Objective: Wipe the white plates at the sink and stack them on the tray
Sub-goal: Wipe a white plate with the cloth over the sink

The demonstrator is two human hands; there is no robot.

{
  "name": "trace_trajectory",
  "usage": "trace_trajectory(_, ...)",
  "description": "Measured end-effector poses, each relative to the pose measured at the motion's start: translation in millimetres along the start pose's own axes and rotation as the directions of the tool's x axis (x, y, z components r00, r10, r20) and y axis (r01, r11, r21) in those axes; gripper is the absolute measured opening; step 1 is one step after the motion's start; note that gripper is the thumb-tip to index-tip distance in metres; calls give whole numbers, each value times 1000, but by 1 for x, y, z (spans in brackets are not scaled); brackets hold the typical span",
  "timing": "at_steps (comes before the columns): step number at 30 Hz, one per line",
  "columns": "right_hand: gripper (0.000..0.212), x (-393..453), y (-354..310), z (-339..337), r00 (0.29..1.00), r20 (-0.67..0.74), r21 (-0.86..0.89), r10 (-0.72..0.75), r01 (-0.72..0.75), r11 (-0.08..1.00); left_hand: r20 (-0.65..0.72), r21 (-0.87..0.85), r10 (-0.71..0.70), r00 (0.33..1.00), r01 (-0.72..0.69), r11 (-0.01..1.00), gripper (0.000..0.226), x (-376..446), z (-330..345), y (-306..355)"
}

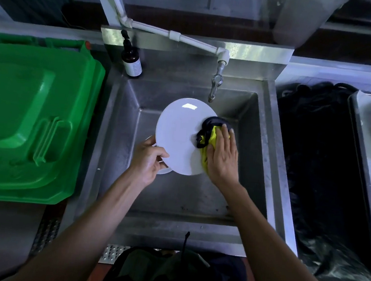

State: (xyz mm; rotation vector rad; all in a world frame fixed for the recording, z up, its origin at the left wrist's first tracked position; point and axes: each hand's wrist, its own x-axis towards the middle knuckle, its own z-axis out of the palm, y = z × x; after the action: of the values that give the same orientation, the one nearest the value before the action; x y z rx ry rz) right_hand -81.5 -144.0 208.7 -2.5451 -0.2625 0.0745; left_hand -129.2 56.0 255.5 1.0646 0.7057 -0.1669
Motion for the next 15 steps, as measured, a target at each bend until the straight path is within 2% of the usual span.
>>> trace_trajectory(5,53,23,6,-15,999,-45,31,-7,8,1000,53,105,-24,998,19,994,57,-1,-1,3)
trace_trajectory(10,51,39,0,-23,996,-67,-16,-59,58,998,133,180,-38,990,14,984,40,-2,-4,3)
trace_trajectory(15,49,45,-17,-23,985,-100,-38,-143,140,989,188,216,-66,980,24,976,47,-2,-5,-1)
